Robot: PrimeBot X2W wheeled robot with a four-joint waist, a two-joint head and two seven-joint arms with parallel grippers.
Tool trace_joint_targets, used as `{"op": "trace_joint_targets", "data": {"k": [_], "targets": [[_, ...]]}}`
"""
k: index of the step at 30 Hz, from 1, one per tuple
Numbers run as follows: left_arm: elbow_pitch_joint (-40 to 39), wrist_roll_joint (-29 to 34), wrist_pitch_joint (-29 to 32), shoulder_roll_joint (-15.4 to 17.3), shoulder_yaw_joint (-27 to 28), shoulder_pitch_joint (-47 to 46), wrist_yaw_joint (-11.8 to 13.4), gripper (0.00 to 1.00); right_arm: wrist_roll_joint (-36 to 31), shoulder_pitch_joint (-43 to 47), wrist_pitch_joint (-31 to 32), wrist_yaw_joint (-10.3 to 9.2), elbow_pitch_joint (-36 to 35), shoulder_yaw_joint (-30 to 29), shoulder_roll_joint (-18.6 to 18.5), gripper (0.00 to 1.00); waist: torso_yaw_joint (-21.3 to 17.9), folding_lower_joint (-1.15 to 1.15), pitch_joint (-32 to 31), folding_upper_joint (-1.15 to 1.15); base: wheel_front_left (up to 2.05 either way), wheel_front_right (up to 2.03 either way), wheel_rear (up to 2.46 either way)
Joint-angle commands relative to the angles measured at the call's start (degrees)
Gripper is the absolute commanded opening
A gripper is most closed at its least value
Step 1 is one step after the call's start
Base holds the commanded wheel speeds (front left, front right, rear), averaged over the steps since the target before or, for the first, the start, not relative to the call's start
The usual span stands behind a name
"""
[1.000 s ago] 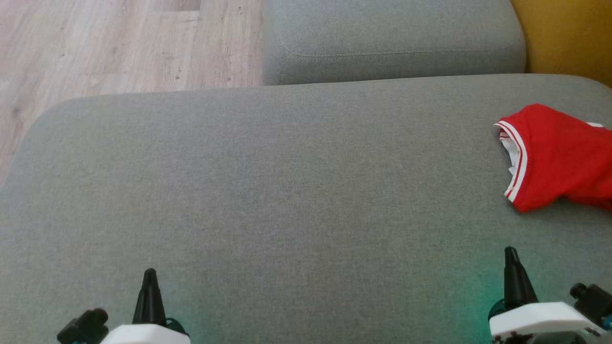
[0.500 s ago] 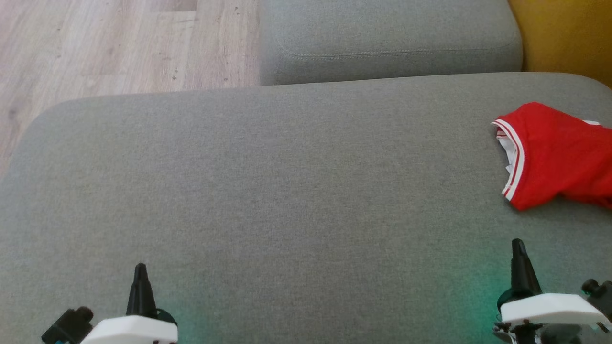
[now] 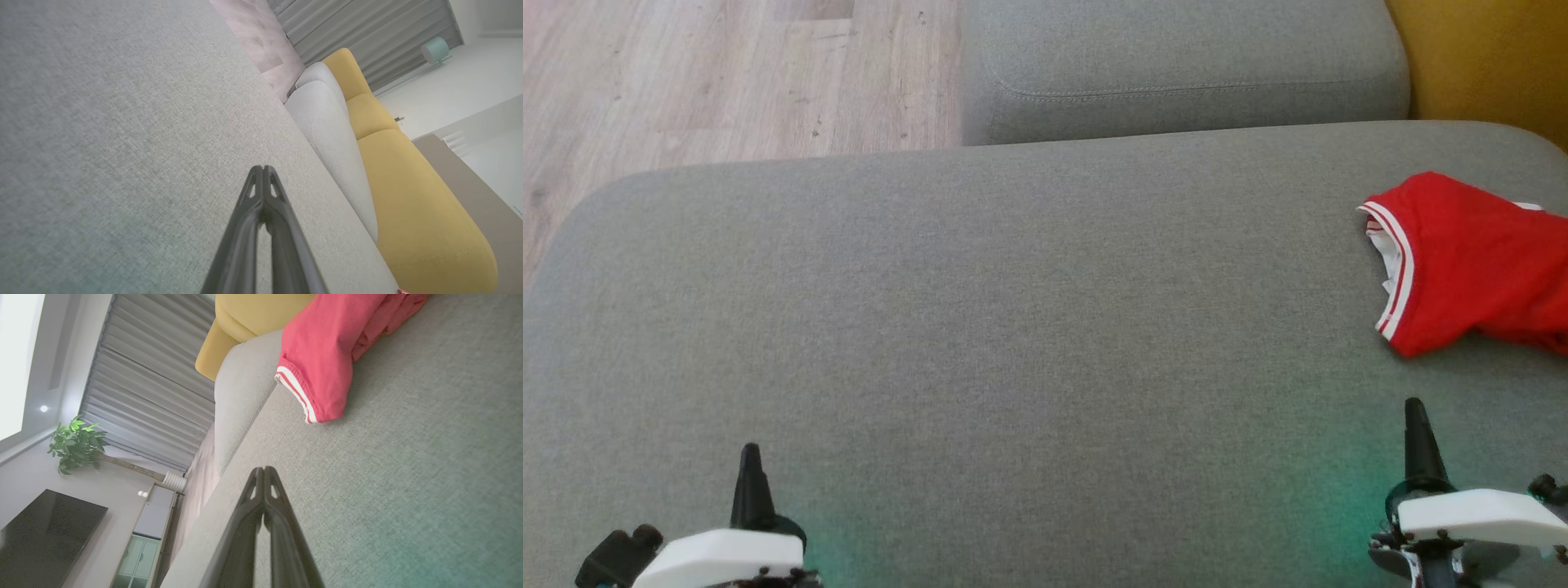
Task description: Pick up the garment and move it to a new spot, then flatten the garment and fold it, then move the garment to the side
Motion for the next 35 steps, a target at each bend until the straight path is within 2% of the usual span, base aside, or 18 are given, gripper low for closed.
{"op": "trace_joint_targets", "data": {"k": [1,35], "targets": [[-2.1,-1.5,0.4,0.1,1.6,-3.2,-0.4,0.0,1.7,-3.3,0.4,-0.03,-2.1,0.4,-1.2,0.0,0.0,0.0,0.0,0.0,0.0,0.0,0.0],[-3.5,-24.1,5.9,0.1,5.3,-6.2,-1.8,0.0,24.9,-7.1,5.9,-0.04,-3.0,-1.5,-1.2,0.0,-1.1,0.0,0.1,0.0,0.0,0.0,0.0]]}}
